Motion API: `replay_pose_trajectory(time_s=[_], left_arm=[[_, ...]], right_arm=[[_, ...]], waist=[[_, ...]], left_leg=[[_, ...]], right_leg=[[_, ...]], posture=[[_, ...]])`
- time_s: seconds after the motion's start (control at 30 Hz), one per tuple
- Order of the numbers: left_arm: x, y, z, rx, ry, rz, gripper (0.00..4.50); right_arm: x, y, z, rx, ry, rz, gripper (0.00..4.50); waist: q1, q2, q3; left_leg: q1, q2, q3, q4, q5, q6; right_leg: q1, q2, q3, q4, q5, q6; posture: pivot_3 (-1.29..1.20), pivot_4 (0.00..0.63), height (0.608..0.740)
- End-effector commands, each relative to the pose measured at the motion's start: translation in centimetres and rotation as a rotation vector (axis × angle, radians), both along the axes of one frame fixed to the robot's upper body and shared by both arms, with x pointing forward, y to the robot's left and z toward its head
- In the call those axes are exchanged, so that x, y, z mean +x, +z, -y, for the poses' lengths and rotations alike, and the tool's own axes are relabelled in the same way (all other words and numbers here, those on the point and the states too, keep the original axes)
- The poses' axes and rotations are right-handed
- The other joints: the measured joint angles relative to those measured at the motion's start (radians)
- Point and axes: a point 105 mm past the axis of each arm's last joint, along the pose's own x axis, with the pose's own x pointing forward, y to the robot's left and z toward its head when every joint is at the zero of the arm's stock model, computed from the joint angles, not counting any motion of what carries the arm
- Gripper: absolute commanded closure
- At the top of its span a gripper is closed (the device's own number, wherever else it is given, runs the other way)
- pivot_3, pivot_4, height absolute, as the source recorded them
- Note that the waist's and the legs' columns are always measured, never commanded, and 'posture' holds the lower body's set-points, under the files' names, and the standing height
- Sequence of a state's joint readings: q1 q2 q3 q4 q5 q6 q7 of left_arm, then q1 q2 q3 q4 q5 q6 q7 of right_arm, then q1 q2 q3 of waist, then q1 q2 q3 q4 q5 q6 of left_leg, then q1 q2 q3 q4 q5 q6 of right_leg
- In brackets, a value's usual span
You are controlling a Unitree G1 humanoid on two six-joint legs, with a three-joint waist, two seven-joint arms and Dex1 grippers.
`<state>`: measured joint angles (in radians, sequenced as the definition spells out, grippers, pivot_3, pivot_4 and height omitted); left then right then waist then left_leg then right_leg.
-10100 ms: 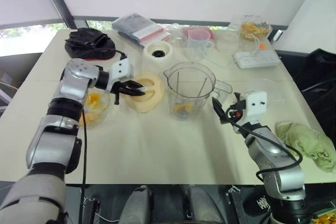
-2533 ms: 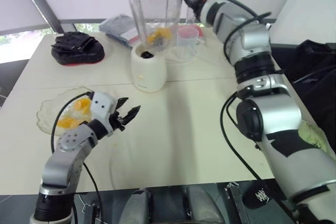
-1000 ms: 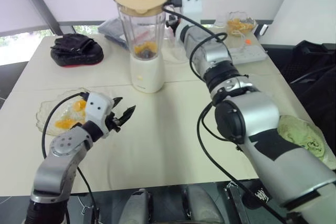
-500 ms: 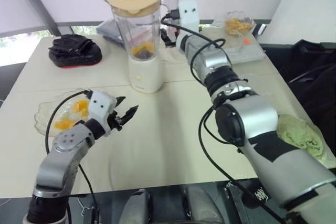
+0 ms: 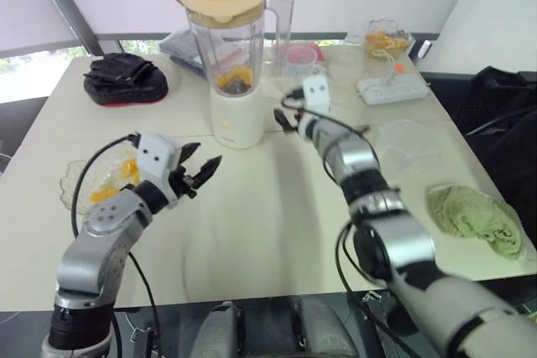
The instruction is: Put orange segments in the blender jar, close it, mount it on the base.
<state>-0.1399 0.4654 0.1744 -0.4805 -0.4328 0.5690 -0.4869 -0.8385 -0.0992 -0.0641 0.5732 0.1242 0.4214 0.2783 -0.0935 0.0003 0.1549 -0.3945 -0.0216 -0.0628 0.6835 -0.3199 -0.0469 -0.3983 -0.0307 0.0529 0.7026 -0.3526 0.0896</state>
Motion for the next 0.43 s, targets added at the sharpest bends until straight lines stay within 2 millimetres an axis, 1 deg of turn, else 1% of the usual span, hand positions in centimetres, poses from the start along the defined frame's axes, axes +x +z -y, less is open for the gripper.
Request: replay_pose_trajectory(time_s=[0.03, 0.1, 0.13, 0.2, 0.27, 0.43], left_arm=[[-0.3, 1.5, -0.3, -0.026, 0.001, 0.038, 1.65], [-0.4, 1.9, -0.6, -0.074, 0.007, 0.028, 1.65], [-0.4, 2.1, -0.6, -0.088, 0.011, 0.025, 1.65], [-0.6, 2.3, -0.7, -0.083, 0.006, 0.024, 1.65], [-1.2, 2.3, -0.5, -0.062, -0.019, 0.011, 1.65], [-2.5, 2.1, -0.8, -0.041, -0.056, -0.018, 1.65]], right_arm=[[-3.5, 6.9, 0.4, 0.068, 0.169, 0.244, 0.05], [-6.9, 7.7, 1.2, 0.032, 0.293, 0.318, 0.05], [-8.1, 7.8, 1.9, 0.022, 0.315, 0.325, 0.05], [-9.8, 7.8, 3.2, 0.019, 0.326, 0.316, 0.05], [-11.6, 7.8, 4.2, 0.012, 0.355, 0.304, 0.05], [-14.8, 7.7, 5.6, 0.007, 0.424, 0.247, 0.05]], waist=[[-0.003, 0.000, 0.000], [0.000, 0.000, 0.000], [0.000, 0.000, 0.000], [0.001, 0.000, 0.000], [0.003, 0.000, 0.000], [0.025, 0.000, 0.000]], left_leg=[[0.000, 0.000, 0.000, 0.000, 0.000, 0.000], [0.000, 0.000, 0.001, 0.000, 0.000, 0.000], [0.000, 0.000, 0.000, 0.000, 0.000, 0.000], [0.002, 0.001, -0.001, 0.000, -0.002, 0.003], [0.005, 0.001, -0.001, 0.000, -0.004, 0.006], [0.005, 0.001, -0.001, 0.000, -0.004, 0.007]], right_leg=[[0.000, 0.000, 0.000, 0.000, 0.000, 0.000], [-0.001, 0.000, 0.001, 0.000, 0.000, 0.000], [0.000, 0.001, 0.000, 0.000, 0.000, 0.000], [0.001, 0.001, 0.000, 0.000, 0.000, 0.000], [0.004, 0.002, 0.000, -0.001, 0.000, 0.000], [0.005, 0.001, 0.001, -0.001, 0.000, 0.000]], posture=[[0.00, 0.150, 0.740], [0.00, 0.150, 0.740], [0.00, 0.150, 0.740], [0.00, 0.150, 0.740], [0.00, 0.150, 0.740], [0.00, 0.150, 0.740]])
